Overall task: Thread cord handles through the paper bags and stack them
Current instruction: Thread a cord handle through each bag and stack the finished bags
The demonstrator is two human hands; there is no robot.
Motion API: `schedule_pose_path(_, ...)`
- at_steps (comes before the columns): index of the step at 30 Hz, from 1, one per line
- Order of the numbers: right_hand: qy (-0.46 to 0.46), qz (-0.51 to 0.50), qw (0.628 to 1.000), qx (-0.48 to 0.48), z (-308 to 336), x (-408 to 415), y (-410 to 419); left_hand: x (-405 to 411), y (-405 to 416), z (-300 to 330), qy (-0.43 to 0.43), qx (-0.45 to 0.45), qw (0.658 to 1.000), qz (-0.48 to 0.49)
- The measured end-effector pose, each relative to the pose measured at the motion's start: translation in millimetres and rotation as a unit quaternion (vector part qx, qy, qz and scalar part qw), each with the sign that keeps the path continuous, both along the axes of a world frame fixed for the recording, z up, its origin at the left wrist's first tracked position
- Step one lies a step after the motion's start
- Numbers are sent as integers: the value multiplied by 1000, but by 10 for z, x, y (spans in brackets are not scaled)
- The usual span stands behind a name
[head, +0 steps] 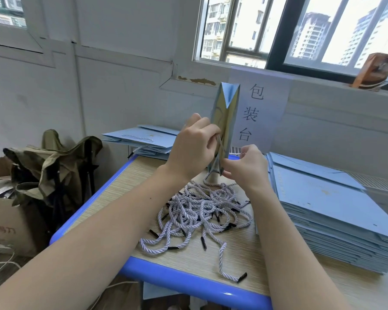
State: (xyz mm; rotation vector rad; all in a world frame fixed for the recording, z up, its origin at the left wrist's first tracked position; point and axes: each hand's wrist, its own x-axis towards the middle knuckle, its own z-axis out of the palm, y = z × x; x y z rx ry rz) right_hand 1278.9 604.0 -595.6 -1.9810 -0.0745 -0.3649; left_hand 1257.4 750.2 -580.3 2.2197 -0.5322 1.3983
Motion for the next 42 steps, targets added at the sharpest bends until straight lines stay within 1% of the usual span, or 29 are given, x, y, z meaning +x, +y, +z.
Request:
schedule_pose_path(3, 5, 13, 1000, -6, -16, -19, 18, 10, -39, -49, 42, 77, 996, 13)
schedule_pose_path(5, -9, 15, 1000, -23, -25, -16, 12, 14, -62, -84, 85, 101, 991, 17)
schedule_pose_path(7, -14, 24, 999, -21, -14, -22, 10, 4, -86, -97, 104, 87, 991, 8)
schedule_pose_path(11, -29, 41, 998, -30, 4, -45, 47, -31, -148, -68, 107, 25, 994, -11)
schedule_pose_path(14, -33, 66, 997, -21, 7, -59, 80, -48, -180, -63, 105, 17, 994, 1)
schedule_pose_path(17, -16, 99, 995, 14, 36, -96, 76, -32, -185, -83, 106, 15, 994, 5)
schedule_pose_path(19, 2, 117, 993, 15, 52, -94, 50, 5, -163, -102, 117, 7, 993, -7)
schedule_pose_path(22, -13, 95, 995, 8, 105, -78, -22, 56, -111, -123, 137, -12, 990, -31)
schedule_pose_path(24, -25, 68, 996, 48, 165, -87, -70, 68, -91, -126, 143, -20, 989, -41)
schedule_pose_path(26, -11, 69, 988, 139, 224, -111, -97, 62, -80, -115, 148, -22, 988, -46)
schedule_pose_path(29, 1, 98, 951, 295, 294, -168, -104, 57, -69, -98, 156, -17, 986, -57)
schedule_pose_path(32, -11, 135, 908, 396, 356, -224, -128, 49, -76, -101, 162, -7, 985, -64)
schedule_pose_path(37, -51, 137, 876, 460, 416, -266, -125, 59, -67, -101, 169, -10, 984, -57)
schedule_pose_path(39, -52, 118, 880, 458, 413, -262, -115, 61, -67, -102, 171, -9, 984, -56)
schedule_pose_path(42, -49, 91, 903, 418, 377, -242, -105, 57, -70, -106, 168, -2, 984, -59)
